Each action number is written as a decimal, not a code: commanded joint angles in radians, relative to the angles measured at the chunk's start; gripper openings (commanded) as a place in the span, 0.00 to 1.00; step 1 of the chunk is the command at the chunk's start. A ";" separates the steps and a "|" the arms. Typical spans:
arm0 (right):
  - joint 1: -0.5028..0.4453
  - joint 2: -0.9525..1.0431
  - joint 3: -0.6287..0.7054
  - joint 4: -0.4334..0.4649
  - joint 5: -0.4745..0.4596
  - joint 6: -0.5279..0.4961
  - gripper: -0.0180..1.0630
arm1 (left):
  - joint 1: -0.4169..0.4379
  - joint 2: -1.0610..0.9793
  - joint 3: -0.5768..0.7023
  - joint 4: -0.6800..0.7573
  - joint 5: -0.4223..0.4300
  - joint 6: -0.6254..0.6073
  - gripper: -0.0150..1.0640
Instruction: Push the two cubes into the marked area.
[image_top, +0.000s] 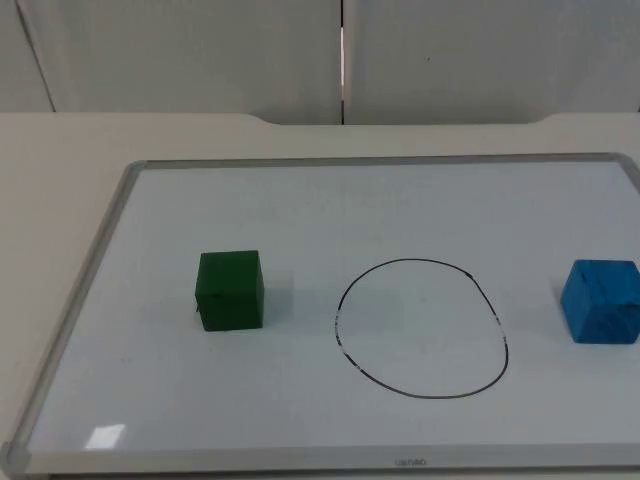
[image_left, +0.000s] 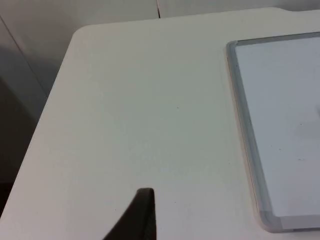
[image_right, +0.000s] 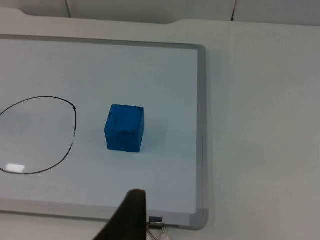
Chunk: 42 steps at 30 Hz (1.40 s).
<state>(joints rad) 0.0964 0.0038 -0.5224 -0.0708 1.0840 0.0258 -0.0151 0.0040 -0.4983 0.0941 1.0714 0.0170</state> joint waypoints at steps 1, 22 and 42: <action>-0.006 -0.004 0.007 0.001 -0.004 -0.001 0.99 | 0.004 0.008 0.003 -0.009 -0.004 0.001 0.99; -0.006 -0.004 0.007 0.001 -0.004 -0.001 0.99 | 0.004 0.211 -0.028 -0.029 -0.087 0.001 0.99; -0.006 -0.004 0.007 0.001 -0.004 -0.001 0.99 | 0.004 0.420 -0.037 -0.034 -0.313 0.026 0.99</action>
<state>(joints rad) 0.0964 0.0038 -0.5224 -0.0708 1.0840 0.0287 -0.0151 0.4132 -0.5282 0.0744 0.7857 0.0432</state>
